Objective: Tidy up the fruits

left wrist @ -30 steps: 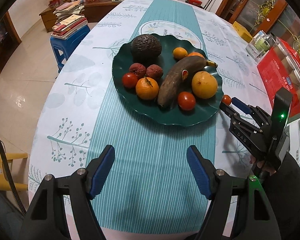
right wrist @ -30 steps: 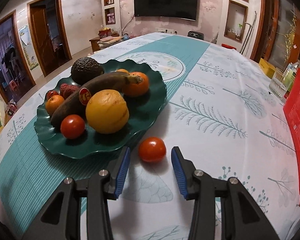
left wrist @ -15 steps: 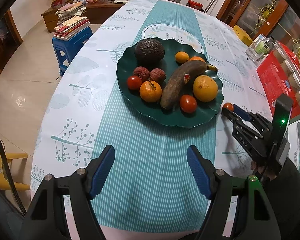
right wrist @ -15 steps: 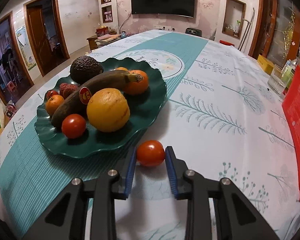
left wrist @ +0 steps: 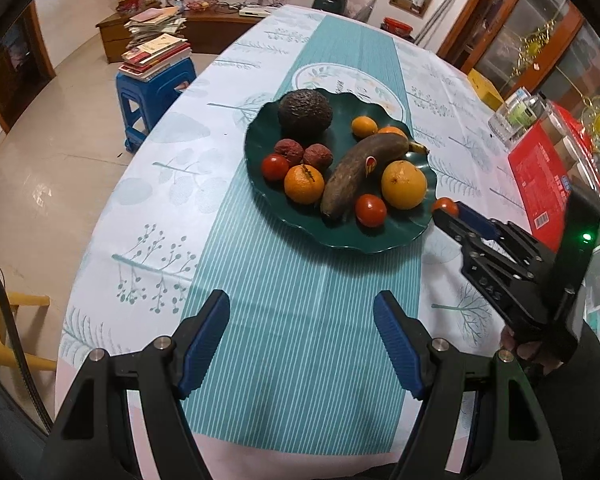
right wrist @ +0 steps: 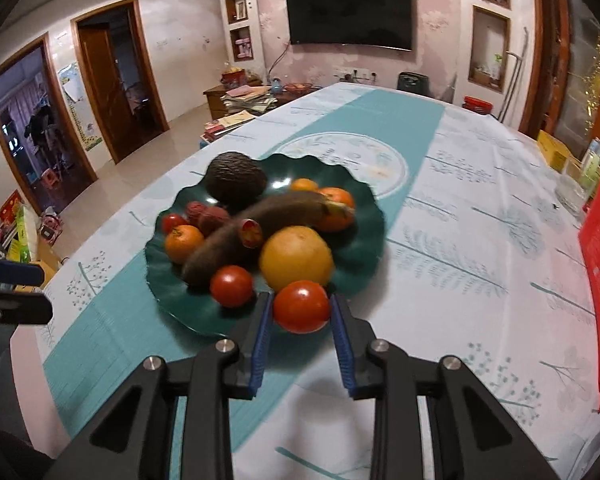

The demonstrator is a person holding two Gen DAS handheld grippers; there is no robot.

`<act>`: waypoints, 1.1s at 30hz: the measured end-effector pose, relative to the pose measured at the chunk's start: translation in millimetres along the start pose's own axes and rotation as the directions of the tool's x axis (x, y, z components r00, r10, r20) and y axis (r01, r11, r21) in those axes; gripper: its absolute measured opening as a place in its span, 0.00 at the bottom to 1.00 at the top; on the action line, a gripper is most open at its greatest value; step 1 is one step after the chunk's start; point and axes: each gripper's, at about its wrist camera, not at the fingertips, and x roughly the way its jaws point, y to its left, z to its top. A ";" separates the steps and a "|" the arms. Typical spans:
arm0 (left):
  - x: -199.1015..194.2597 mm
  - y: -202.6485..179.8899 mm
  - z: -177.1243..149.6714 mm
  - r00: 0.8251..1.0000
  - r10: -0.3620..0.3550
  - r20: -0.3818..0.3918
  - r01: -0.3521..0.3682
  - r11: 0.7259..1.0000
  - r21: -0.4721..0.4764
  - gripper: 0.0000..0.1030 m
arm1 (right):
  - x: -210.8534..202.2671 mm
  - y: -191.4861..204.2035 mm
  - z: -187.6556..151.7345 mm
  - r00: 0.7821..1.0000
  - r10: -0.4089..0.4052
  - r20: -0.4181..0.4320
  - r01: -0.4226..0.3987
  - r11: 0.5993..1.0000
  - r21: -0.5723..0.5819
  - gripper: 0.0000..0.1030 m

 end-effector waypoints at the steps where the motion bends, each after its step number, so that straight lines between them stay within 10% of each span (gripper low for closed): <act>1: -2.3 2.2 -2.6 1.000 0.003 0.004 -0.003 1.000 -0.008 0.71 | 2.4 4.3 1.1 1.000 0.009 -0.004 -0.009 1.000 -0.005 0.28; 15: -29.0 31.5 -45.3 0.998 0.019 0.052 -0.013 0.995 -0.099 0.72 | -6.8 28.6 -7.7 0.998 -0.015 -0.066 0.019 0.998 0.060 0.60; 33: -55.0 -26.5 -92.4 0.986 -0.162 -0.034 0.165 0.967 0.192 0.79 | -160.3 79.2 -123.5 0.970 -0.082 -0.230 0.173 0.895 0.410 0.76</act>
